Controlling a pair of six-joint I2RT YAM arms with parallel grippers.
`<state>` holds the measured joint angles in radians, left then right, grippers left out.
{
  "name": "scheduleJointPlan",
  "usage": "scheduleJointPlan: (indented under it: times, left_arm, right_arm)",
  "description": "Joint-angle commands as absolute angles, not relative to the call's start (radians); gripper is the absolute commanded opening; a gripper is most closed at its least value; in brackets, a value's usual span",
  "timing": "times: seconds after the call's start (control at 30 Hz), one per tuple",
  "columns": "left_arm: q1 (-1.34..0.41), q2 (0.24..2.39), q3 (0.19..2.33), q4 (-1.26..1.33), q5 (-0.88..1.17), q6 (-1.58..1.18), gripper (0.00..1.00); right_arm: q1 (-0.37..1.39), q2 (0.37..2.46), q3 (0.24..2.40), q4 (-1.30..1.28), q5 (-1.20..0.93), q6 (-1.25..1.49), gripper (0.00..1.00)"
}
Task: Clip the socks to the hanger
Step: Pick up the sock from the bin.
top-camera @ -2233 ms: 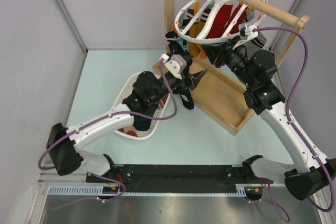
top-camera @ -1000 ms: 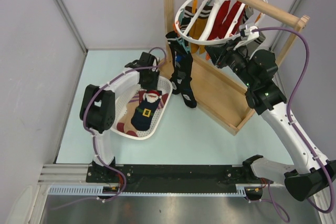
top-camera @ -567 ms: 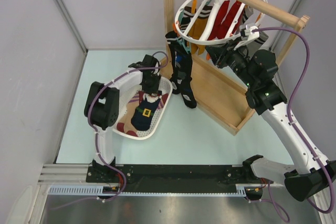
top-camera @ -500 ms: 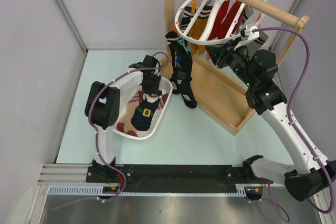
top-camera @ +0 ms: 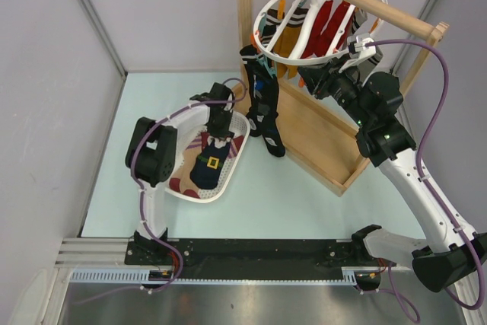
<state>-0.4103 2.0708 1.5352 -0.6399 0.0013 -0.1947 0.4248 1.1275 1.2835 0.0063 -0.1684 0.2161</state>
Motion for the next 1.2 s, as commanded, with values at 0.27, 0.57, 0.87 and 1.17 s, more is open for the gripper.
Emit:
scheduleJointPlan:
  times: [0.27,0.57,0.87,1.17]
  left_arm:
    - [-0.414,1.754,1.433,-0.647,-0.064,-0.187,0.1]
    - [-0.414,1.511,1.312,-0.548,-0.048,-0.16,0.12]
    - [-0.48,1.107,1.086,-0.186,0.06,-0.039,0.0]
    - [-0.687,0.977,0.999,0.126,0.147,0.119,0.0]
  right_arm:
    - [0.419,1.106,1.325,0.014,-0.158,0.21,0.09]
    - [0.417,1.095,1.325,0.012,-0.156,0.21,0.09]
    - [0.413,1.1,1.325,0.026,-0.161,0.222,0.09]
    - [0.411,1.095,1.325,0.029,-0.164,0.23,0.08]
